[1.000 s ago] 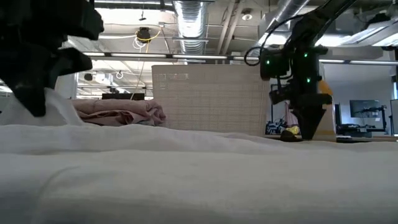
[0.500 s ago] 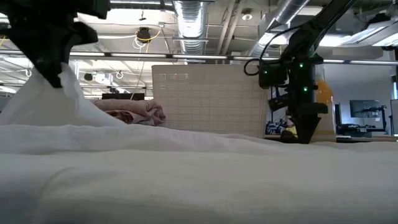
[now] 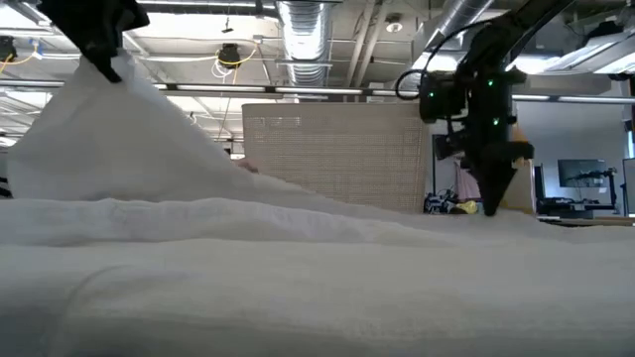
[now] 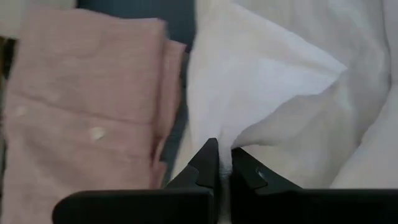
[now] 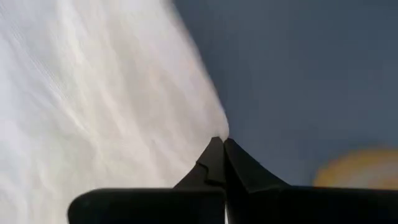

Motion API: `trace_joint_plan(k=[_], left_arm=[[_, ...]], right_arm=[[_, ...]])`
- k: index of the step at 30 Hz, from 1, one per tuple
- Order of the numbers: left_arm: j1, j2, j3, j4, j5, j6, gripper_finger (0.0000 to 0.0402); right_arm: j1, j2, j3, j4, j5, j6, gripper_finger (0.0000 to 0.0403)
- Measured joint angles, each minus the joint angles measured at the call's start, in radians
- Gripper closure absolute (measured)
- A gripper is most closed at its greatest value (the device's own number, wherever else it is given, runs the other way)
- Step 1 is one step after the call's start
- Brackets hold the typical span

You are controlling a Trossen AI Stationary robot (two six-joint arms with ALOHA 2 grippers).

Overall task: Fold Laundry from Bin
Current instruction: Fold the white shirt

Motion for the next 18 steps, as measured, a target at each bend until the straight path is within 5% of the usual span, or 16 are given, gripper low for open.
trace_joint_plan(k=[9, 18], left_arm=[[0.184, -0.195, 0.000, -0.086, 0.009, 0.156, 0.0401], [0.361, -0.187, 0.091, -0.078, 0.102, 0.394, 0.0401]], right_arm=[[0.137, -0.147, 0.023, -0.203, 0.077, 0.221, 0.0395], [0.337, -0.223, 0.023, -0.318, 0.121, 0.515, 0.0395]])
